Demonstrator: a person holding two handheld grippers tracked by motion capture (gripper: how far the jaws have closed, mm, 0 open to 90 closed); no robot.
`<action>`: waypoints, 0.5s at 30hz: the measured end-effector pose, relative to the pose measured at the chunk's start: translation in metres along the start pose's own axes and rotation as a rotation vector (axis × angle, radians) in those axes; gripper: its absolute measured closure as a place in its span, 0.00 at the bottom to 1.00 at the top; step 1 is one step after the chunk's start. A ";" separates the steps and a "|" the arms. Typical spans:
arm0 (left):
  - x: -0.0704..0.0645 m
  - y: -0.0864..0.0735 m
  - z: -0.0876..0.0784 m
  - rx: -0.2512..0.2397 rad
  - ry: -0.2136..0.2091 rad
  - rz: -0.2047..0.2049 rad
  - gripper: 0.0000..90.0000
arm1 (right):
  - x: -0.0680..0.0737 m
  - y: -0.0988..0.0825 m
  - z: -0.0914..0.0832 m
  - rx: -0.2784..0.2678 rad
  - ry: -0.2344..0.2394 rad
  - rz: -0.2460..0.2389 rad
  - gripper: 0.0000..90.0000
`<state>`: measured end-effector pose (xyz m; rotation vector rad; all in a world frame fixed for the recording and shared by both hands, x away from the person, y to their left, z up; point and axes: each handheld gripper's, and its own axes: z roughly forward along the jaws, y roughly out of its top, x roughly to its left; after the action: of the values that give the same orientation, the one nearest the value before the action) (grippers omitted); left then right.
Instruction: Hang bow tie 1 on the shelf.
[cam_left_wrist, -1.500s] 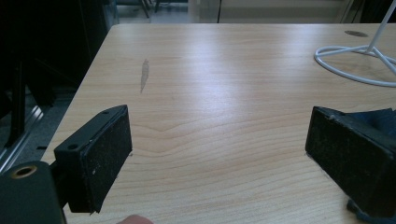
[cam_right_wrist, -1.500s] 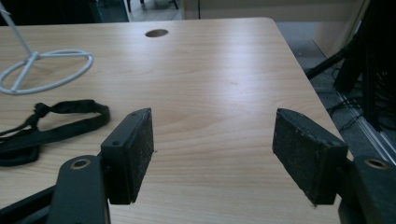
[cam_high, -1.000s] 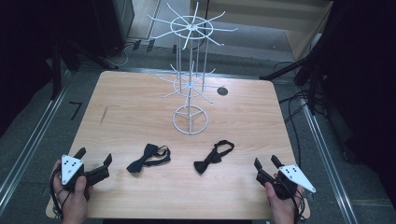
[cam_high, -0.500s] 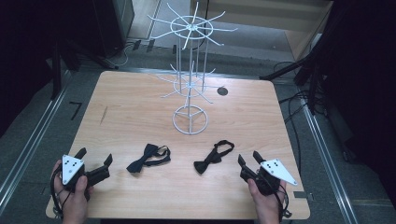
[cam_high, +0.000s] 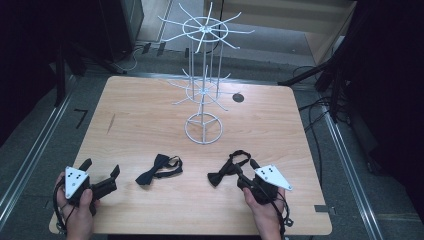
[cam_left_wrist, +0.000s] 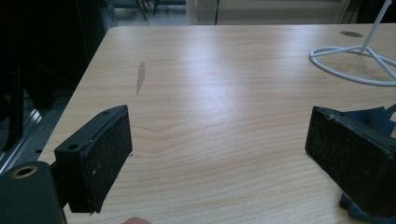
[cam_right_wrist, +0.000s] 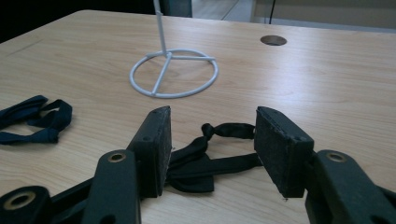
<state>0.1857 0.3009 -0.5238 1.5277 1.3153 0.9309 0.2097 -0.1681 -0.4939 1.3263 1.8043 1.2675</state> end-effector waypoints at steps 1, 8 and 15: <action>0.000 0.000 0.000 -0.001 -0.001 0.000 0.09 | 0.002 0.001 0.001 0.003 0.004 -0.001 0.53; 0.000 0.000 0.000 -0.001 0.000 -0.002 0.09 | 0.014 0.006 0.006 -0.001 0.038 -0.015 0.55; 0.000 0.000 0.000 -0.001 0.000 -0.002 0.09 | 0.029 0.006 0.015 0.011 0.068 -0.031 0.57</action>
<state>0.1856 0.3012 -0.5238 1.5252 1.3159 0.9294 0.2143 -0.1354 -0.4911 1.2708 1.8740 1.3022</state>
